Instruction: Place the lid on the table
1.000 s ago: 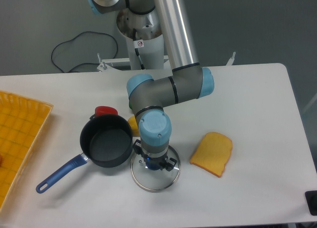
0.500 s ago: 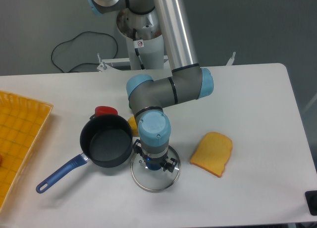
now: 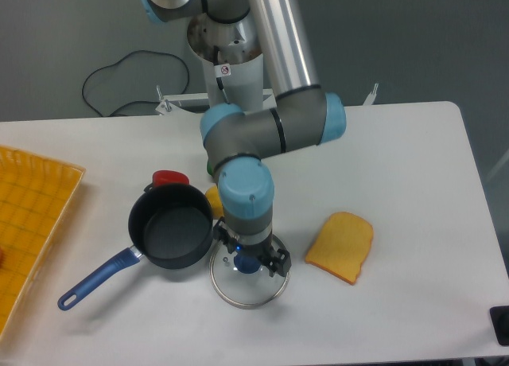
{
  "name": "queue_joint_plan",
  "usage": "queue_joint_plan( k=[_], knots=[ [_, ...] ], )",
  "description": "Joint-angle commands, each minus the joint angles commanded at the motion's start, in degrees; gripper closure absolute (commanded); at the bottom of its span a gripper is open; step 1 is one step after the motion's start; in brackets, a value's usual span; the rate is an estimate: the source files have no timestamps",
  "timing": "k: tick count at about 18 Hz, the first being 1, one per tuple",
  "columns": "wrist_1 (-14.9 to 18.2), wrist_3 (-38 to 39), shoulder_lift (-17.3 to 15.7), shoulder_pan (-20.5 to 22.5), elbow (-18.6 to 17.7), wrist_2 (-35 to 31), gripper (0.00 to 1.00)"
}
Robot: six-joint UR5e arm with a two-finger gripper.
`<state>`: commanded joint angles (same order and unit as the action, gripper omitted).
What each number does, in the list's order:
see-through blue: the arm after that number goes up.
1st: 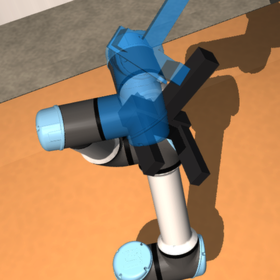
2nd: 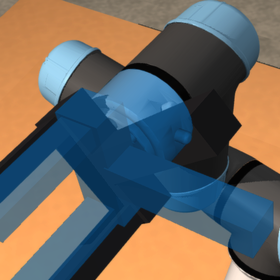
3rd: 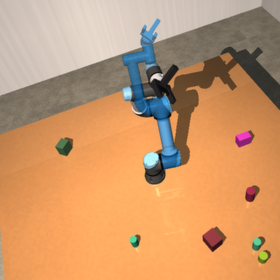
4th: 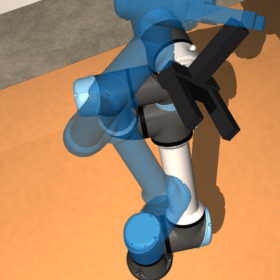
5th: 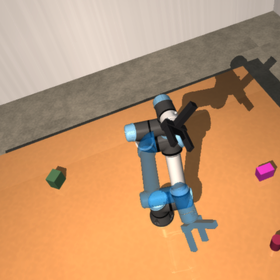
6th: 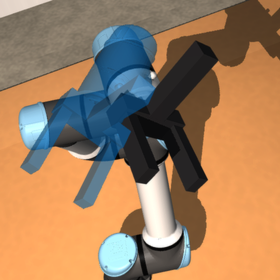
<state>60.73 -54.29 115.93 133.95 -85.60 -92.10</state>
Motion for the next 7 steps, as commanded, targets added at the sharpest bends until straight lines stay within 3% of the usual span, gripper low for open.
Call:
queue_joint_plan(
  k=[3, 7],
  knots=[
    [0.2, -6.7, -2.5, -0.9, -1.2, -0.9, 0.0],
    [0.3, -7.1, -6.5, -2.1, -4.2, -2.3, 0.0]
  ],
)
